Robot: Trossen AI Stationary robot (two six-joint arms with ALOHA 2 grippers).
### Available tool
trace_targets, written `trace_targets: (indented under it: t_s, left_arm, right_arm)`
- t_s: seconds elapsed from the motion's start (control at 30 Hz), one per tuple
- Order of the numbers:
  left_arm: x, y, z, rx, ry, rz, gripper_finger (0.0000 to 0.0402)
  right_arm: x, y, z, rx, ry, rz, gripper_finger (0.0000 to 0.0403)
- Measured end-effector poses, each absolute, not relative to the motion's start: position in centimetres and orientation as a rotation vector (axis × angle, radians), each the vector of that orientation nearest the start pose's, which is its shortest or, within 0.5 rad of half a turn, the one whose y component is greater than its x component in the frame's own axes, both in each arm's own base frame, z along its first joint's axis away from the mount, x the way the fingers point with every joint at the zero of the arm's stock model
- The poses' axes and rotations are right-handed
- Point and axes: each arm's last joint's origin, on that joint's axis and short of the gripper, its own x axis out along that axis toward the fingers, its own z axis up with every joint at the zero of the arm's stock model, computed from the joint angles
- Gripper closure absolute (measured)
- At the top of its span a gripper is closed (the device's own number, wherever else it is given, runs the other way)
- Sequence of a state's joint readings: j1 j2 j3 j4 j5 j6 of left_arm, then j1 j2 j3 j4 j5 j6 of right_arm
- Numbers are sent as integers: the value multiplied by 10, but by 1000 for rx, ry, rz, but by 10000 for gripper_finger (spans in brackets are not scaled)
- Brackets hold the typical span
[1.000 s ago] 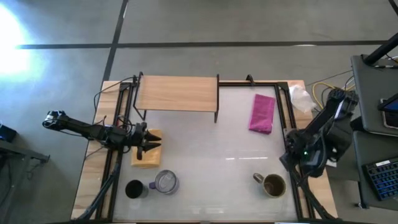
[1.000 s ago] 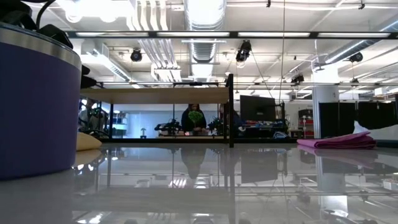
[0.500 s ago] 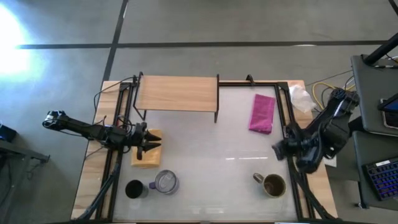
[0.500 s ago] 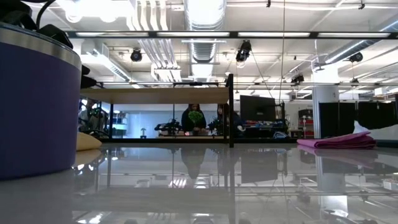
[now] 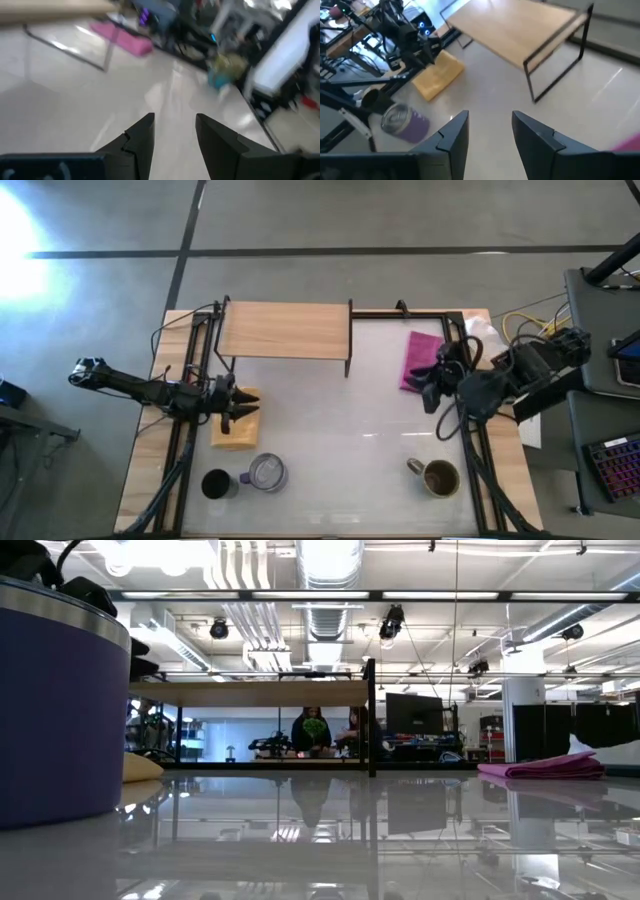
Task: Stack small to large cups/mugs on shelf
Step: Put the black cup on the shelf
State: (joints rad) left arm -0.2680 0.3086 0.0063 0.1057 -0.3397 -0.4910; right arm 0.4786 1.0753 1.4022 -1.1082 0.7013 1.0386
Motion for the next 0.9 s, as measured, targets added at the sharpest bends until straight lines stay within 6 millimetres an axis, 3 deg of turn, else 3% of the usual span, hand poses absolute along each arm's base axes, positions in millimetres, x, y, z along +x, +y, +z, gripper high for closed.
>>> trace_targets:
  t_s: [0.2,0.47,0.7,0.9]
  left_arm:
    - [113,-19,181,-611,-160,89,272]
    - [101,-11,211,-762,-534,194,272]
    - [98,-7,214,-763,-599,324,272]
    - [94,-5,221,-805,-677,313,272]
  right_arm:
    - [163,54,412,555,448,-544,259]
    - [164,54,411,539,432,-569,259]
    - [165,51,416,547,314,-655,259]
    - [167,52,418,572,283,-646,259]
